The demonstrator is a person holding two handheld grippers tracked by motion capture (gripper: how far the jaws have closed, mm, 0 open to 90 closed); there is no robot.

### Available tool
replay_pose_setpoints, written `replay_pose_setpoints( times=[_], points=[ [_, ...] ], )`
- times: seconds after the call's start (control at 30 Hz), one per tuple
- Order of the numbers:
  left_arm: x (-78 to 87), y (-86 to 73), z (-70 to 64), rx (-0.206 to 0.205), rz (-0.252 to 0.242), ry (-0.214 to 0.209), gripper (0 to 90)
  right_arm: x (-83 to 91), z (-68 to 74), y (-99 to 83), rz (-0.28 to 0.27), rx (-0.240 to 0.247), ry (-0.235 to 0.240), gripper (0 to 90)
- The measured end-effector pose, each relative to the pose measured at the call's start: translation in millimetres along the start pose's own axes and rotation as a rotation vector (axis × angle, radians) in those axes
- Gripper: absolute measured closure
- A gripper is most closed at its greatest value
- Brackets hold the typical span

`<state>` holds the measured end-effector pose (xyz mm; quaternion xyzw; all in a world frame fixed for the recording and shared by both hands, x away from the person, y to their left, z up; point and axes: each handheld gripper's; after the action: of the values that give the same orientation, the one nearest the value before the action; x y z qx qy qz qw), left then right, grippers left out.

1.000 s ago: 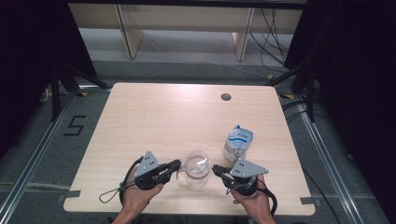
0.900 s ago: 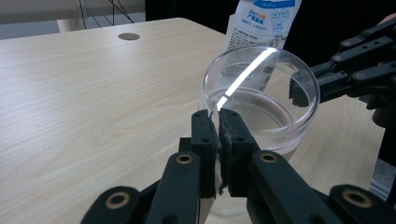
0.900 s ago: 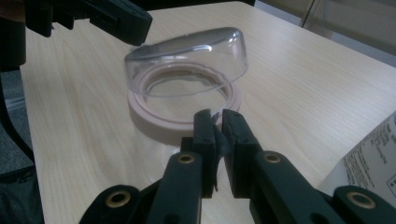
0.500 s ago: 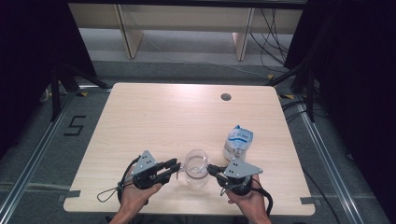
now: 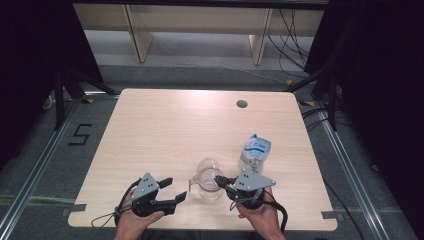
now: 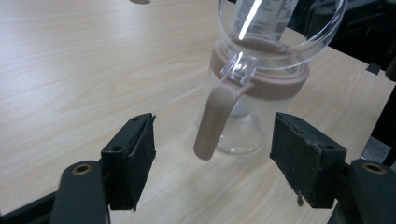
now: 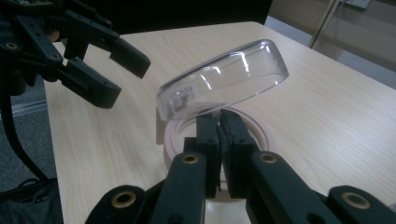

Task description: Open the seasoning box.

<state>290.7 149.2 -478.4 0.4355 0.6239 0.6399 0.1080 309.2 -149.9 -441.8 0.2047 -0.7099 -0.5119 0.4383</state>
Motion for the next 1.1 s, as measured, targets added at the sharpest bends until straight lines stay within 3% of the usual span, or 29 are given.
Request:
replay_pose_setpoints(
  times=[0.17, 0.2, 0.3, 0.37, 0.4, 0.53, 0.7, 0.77, 0.83, 1.0, 1.1],
  points=[
    [-2.1, -8.7, -1.9, 0.009, 0.029, 0.005, 27.9, -1.5, 3.7, 5.0, -0.010, 0.011, 0.006, 87.1],
    [-1.9, -9.2, -2.0, 0.002, 0.030, 0.000, 27.7, -2.4, 5.8, 5.3, -0.015, -0.013, 0.003, 87.1],
    [-1.3, -12.2, -3.3, 0.011, 0.027, 0.005, 26.7, -4.6, 7.3, 8.8, -0.013, 0.010, 0.015, 87.0],
    [0.0, -14.5, -1.0, -0.013, 0.039, -0.001, 26.1, -6.7, 9.1, 10.5, -0.010, 0.015, 0.023, 87.0],
    [0.3, -15.7, -1.7, 0.011, 0.040, 0.008, 26.1, -8.5, 10.9, 11.5, -0.021, 0.025, 0.015, 87.0],
    [1.8, -18.5, 1.4, 0.028, 0.033, 0.005, 26.1, -11.1, 15.8, 15.7, -0.012, 0.035, 0.037, 86.6],
    [1.1, -22.2, 1.4, 0.019, 0.041, 0.014, 25.9, -15.3, 22.0, 18.4, -0.020, 0.024, 0.039, 86.4],
    [0.6, -22.7, 1.6, 0.031, 0.035, 0.016, 25.4, -17.9, 23.4, 19.5, -0.026, 0.046, 0.050, 86.3],
    [1.4, -22.7, 3.6, 0.012, 0.043, 0.012, 25.0, -20.3, 26.3, 19.9, -0.021, 0.048, 0.061, 86.2],
    [0.0, -22.9, 1.5, 0.040, 0.038, 0.005, 24.6, -24.5, 30.1, 20.0, -0.017, 0.053, 0.074, 85.7],
    [0.1, -23.7, 1.1, 0.031, 0.040, 0.009, 24.5, -23.7, 28.8, 19.8, -0.017, 0.050, 0.076, 84.1]
  ],
)
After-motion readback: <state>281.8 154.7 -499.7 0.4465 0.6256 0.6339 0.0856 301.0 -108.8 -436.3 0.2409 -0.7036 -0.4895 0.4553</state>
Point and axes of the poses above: each handheld gripper's, and its own axes: x roughly backward along the jaws, y roughly out of its top, z roughly to its left, and after that the axes turned 1 degree about -x, right-handed
